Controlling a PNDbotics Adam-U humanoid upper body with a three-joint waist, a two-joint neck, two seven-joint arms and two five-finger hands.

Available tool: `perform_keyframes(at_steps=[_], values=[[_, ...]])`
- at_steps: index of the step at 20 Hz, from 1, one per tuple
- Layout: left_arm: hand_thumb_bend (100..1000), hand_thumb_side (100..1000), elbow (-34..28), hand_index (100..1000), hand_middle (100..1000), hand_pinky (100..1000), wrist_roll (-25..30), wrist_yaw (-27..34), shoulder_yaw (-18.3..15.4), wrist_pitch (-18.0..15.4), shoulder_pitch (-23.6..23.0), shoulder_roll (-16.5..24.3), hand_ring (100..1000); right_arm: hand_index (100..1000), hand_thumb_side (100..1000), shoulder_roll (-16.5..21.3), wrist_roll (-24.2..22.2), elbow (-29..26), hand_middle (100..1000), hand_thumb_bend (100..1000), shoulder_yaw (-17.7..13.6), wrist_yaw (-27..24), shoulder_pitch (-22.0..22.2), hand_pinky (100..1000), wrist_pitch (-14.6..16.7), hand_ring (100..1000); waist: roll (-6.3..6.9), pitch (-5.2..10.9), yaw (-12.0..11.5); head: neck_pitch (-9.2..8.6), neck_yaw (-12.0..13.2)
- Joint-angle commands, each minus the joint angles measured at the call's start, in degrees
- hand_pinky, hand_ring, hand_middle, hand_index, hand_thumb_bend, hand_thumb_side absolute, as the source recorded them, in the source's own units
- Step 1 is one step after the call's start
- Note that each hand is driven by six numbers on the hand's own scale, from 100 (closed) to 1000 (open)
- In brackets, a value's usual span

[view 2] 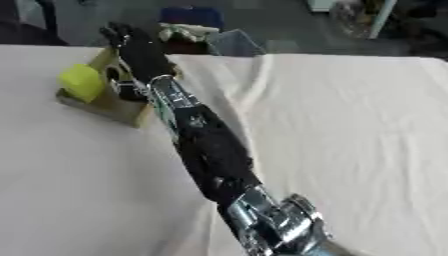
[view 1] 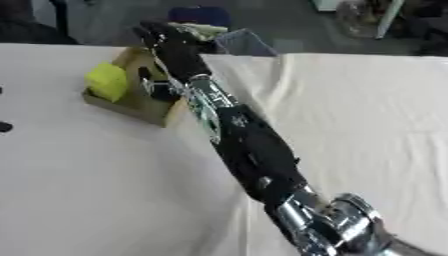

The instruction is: Pick up objects on the table and place them in the box.

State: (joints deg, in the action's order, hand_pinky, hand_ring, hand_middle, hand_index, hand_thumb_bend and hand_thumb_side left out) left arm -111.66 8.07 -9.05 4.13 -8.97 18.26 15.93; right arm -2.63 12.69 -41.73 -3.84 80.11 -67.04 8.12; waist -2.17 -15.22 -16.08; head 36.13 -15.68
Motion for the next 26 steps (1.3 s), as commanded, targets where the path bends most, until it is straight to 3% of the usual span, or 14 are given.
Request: perform_keyframes(at_steps=[1, 5, 11, 16, 20, 21, 22, 26], values=[[141, 869, -1.0, 907, 776, 671, -0.2, 0.2, -0.4, 0.0, 0.5, 0.6, 932, 1000, 198, 1.0, 0.0, -1.4, 974, 100, -0.1, -0.4, -1.7, 1000, 0.1, 1000, 0.55, 1.14, 0.2, -0.9, 0.2], [140, 870, -0.8, 907, 776, 671, -0.4, -0.1, -0.7, 0.1, 0.2, 0.7, 933, 1000, 198, 2.1, -1.0, -1.6, 949, 100, 0.3, -3.2, -2.2, 1000, 1.6, 1000, 0.75, 1.23, 1.5, -0.94, 1.0], [140, 873, -0.4, 906, 777, 671, -1.2, -0.8, -1.6, 0.3, -0.8, 0.9, 934, 999, 205, 6.7, -5.8, -5.1, 917, 100, 4.1, -15.9, -2.3, 1000, 7.7, 1000, 0.99, 1.81, 5.1, -0.42, 3.8], [139, 874, 0.2, 905, 785, 673, -2.2, -1.8, -2.7, 0.4, -2.2, 1.7, 940, 973, 239, 14.0, -10.2, -16.9, 846, 100, 9.4, -32.9, 2.7, 966, 13.8, 974, 1.04, 3.09, 10.0, 0.8, 7.8], [138, 876, 0.7, 904, 787, 673, -3.1, -2.4, -3.5, 0.5, -3.5, 2.1, 943, 950, 270, 20.4, -14.3, -27.6, 814, 100, 11.0, -45.7, 8.7, 943, 14.1, 958, 0.99, 4.04, 12.6, 1.83, 10.0], [138, 876, 0.8, 903, 788, 673, -3.3, -2.5, -3.7, 0.6, -3.8, 2.2, 944, 944, 427, 22.0, -15.2, -30.3, 809, 100, 10.9, -48.8, 10.5, 941, 13.7, 956, 0.99, 4.23, 13.2, 2.02, 10.5], [136, 877, 0.9, 903, 789, 674, -3.5, -2.6, -3.9, 0.6, -4.0, 2.2, 945, 939, 295, 23.5, -15.8, -32.6, 800, 100, 10.5, -51.4, 12.2, 939, 13.2, 954, 1.02, 4.41, 13.7, 2.21, 10.9], [129, 877, 1.4, 901, 790, 687, -4.4, -3.1, -4.5, 0.5, -4.9, 2.6, 950, 915, 347, 29.1, -16.6, -42.0, 781, 100, 7.0, -60.6, 20.4, 928, 10.4, 947, 1.1, 4.97, 15.3, 2.87, 12.3]])
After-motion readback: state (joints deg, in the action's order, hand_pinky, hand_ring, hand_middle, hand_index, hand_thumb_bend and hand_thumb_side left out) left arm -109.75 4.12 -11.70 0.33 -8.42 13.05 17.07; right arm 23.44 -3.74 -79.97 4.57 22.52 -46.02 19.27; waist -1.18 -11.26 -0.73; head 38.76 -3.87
